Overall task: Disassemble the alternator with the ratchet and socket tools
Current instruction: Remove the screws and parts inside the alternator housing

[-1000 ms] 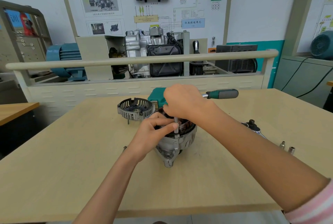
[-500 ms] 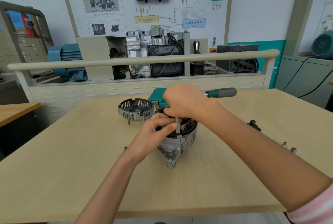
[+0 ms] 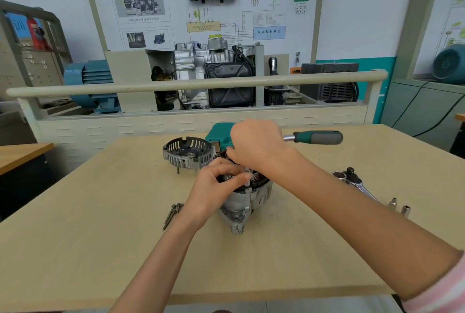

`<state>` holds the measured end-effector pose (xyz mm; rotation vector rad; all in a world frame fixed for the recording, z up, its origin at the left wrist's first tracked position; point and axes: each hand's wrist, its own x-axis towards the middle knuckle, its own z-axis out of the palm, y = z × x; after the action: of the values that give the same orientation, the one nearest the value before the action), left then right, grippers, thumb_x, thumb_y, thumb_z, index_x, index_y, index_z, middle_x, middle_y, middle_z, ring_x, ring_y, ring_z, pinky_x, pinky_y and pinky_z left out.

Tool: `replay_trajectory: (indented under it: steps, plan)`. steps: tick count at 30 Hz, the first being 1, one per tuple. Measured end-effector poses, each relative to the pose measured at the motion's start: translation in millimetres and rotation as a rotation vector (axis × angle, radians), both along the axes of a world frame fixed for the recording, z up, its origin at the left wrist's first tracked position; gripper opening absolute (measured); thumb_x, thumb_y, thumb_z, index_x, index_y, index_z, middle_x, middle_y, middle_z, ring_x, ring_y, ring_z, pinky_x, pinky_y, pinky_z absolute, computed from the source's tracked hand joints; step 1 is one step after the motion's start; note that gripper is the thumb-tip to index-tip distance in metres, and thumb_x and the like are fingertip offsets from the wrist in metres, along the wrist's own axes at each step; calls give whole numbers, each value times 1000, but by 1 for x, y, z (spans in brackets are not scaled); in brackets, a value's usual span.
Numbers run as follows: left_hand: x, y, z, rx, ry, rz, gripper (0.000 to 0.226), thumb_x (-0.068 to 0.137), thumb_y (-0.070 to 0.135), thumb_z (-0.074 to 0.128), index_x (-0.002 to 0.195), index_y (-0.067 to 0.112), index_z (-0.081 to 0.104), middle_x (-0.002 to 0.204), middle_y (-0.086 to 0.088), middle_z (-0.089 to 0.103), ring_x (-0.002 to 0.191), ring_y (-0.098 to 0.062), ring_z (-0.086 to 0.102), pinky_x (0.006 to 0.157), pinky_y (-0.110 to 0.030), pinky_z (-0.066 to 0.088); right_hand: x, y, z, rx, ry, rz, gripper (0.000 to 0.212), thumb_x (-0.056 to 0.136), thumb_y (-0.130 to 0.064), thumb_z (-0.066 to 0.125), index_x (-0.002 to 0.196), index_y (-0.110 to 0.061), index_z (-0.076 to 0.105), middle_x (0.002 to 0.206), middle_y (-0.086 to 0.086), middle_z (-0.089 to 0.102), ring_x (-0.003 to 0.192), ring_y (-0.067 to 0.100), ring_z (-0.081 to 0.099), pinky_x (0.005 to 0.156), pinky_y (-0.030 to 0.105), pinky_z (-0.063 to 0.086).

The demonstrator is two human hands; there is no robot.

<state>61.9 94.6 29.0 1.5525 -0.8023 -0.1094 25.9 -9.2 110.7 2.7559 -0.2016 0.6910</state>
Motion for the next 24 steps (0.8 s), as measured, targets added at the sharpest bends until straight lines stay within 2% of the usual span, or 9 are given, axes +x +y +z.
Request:
replay_trajectory:
  steps: [4,7,9,12,14,18,22,24]
  plan:
    - [3,6,2,82,-28,-84,11,84,19,67,88,27,74,104,5,62,99,0,58,86,-10,43,-1,-2,3,-91,16,174,14,91,-23,45,82,-17,53,63,-4,39,62,19,44,43,25,18]
    - [4,8,4,107,-49,-130,14,87,17,63,88,25,75,109,6,61,104,3,56,89,-10,41,-2,-6,6,-81,42,263,34,91,-27,45,61,-19,31,57,-8,32,53,14,35,44,26,17]
    - [3,9,4,75,-41,-149,15,86,15,65,85,26,75,105,10,62,101,4,57,85,-8,42,-3,-7,7,-53,58,281,39,91,-29,45,58,-22,25,56,-9,33,48,7,28,44,26,17]
    - [2,6,3,2,-25,-107,14,80,12,69,82,24,76,101,7,65,99,-2,60,86,-13,45,-2,-2,3,-22,28,230,39,91,-30,44,57,-21,27,55,-6,34,47,7,28,43,25,17]
    - [1,3,1,-32,-9,-51,16,76,11,73,77,27,76,97,3,65,95,-6,61,85,-16,47,1,4,-2,9,-39,98,38,92,-27,43,58,-18,30,55,-3,33,47,11,32,43,24,19]
    - [-1,-3,-3,-44,-38,29,28,74,5,74,69,32,74,86,3,62,79,2,59,75,-12,45,3,10,-7,78,-97,-139,34,91,-17,48,61,-16,32,57,-1,31,51,15,35,42,24,18]
    - [2,3,-1,43,-56,-31,18,80,16,71,71,31,74,94,7,63,93,-2,59,89,-21,44,3,7,-6,33,-94,-28,35,91,-23,46,60,-16,32,57,-2,31,48,14,31,43,24,18]
    - [3,7,1,90,-59,-83,11,84,21,67,82,29,75,102,8,63,102,-1,57,92,-19,42,3,1,-4,7,-68,86,30,91,-27,45,64,-16,39,56,-3,33,48,15,34,43,24,17]
